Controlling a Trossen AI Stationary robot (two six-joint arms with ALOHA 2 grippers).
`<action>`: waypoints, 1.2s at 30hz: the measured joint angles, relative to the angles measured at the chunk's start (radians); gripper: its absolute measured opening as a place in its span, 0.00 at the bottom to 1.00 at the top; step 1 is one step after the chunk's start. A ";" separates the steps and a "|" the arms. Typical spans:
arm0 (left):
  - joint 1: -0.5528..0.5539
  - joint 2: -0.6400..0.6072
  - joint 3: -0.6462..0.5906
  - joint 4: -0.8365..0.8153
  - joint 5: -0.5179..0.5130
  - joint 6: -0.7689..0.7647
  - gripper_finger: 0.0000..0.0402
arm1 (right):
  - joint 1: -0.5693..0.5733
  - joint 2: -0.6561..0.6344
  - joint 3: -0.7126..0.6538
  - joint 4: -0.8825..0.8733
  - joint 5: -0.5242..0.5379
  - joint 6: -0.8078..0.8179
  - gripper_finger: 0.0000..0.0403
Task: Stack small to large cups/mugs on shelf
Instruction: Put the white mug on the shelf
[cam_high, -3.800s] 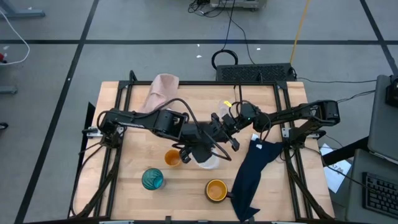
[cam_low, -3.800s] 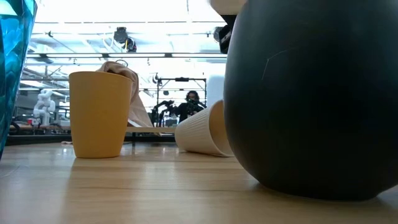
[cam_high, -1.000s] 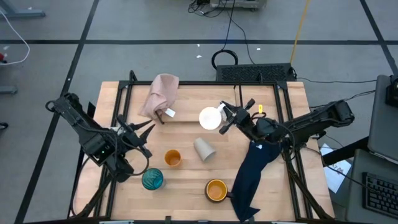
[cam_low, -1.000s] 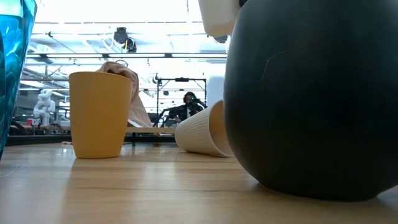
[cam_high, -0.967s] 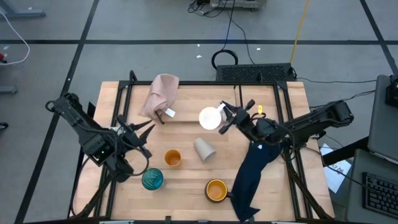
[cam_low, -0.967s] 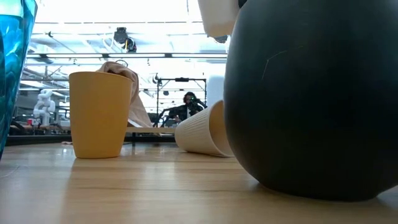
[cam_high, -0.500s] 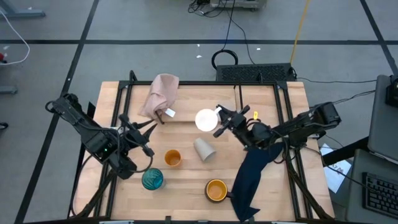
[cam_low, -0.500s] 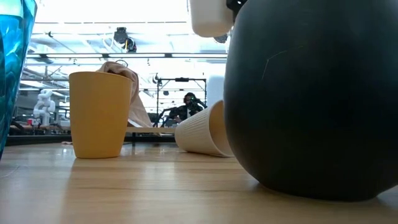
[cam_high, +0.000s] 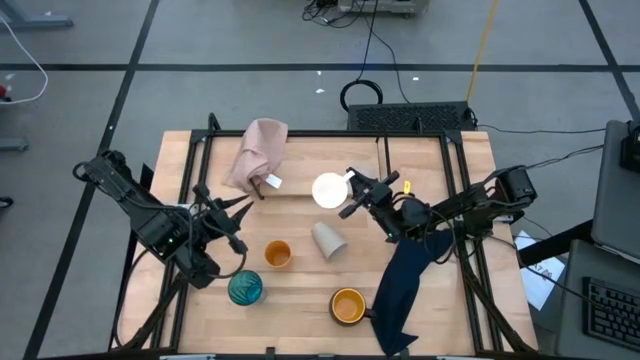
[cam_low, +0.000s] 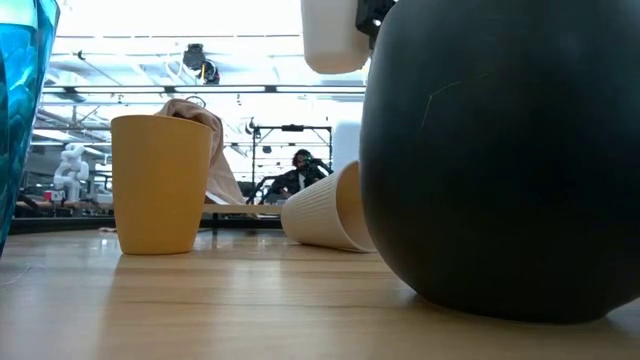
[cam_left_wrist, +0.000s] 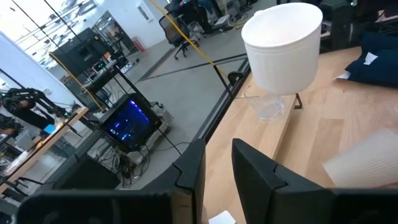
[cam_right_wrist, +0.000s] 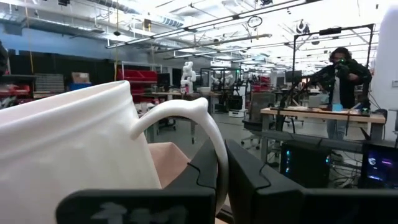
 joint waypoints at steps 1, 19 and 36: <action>0.000 0.000 0.000 0.000 0.001 -0.001 0.20 | -0.005 0.000 0.000 0.000 -0.001 0.000 0.01; 0.000 0.000 0.000 -0.001 0.044 -0.024 0.20 | -0.040 -0.090 0.000 -0.089 -0.081 -0.089 0.01; 0.000 0.000 0.000 -0.002 0.044 -0.043 0.20 | -0.085 -0.163 -0.004 -0.361 -0.137 0.116 0.01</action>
